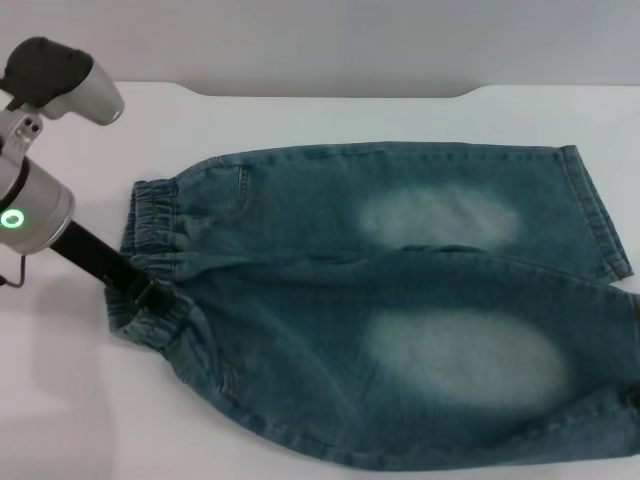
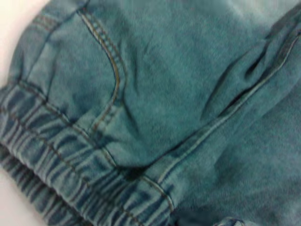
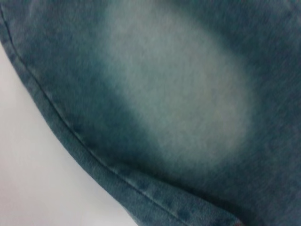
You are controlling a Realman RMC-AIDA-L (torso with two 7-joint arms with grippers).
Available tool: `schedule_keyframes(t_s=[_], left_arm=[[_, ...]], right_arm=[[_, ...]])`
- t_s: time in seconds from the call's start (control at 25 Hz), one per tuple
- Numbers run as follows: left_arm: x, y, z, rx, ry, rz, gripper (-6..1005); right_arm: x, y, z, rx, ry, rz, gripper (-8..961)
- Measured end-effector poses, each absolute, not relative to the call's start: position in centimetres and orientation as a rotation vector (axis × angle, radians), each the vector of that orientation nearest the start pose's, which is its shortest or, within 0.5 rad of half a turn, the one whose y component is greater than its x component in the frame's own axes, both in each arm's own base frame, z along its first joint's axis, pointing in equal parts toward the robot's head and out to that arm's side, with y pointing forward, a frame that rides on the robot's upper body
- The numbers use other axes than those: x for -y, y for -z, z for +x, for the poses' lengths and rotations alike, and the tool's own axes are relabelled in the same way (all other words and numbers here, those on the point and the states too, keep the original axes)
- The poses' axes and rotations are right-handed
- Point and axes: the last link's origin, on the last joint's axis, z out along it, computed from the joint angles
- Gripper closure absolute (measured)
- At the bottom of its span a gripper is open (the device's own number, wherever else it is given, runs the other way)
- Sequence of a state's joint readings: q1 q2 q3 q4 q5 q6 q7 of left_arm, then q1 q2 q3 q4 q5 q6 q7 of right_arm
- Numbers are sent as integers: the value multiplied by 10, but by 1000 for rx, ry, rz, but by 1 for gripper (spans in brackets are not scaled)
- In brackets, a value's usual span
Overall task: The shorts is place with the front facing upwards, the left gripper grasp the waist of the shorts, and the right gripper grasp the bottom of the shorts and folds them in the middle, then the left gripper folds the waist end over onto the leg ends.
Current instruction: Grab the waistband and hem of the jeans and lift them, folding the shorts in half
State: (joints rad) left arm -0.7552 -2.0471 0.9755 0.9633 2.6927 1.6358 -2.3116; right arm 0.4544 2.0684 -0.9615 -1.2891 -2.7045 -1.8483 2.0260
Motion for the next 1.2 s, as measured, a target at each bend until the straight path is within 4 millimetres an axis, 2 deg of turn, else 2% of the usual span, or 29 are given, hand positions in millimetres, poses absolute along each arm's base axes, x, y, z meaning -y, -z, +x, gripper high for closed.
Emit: schedule_keyframes(t_s=[0.4, 0.72, 1.2], left_arm=[[-377, -23, -229, 1154, -460, -2625, 954], [-389, -35, -221, 1114, -374, -2579, 953], [-398, -40, -214, 1060, -307, -2548, 954]], right_arm=[[-290, -68, 281, -971, 487, -2745, 929], [-293, -81, 275, -910, 372, -2692, 929], [-294, -110, 260, -705, 50, -2532, 930]])
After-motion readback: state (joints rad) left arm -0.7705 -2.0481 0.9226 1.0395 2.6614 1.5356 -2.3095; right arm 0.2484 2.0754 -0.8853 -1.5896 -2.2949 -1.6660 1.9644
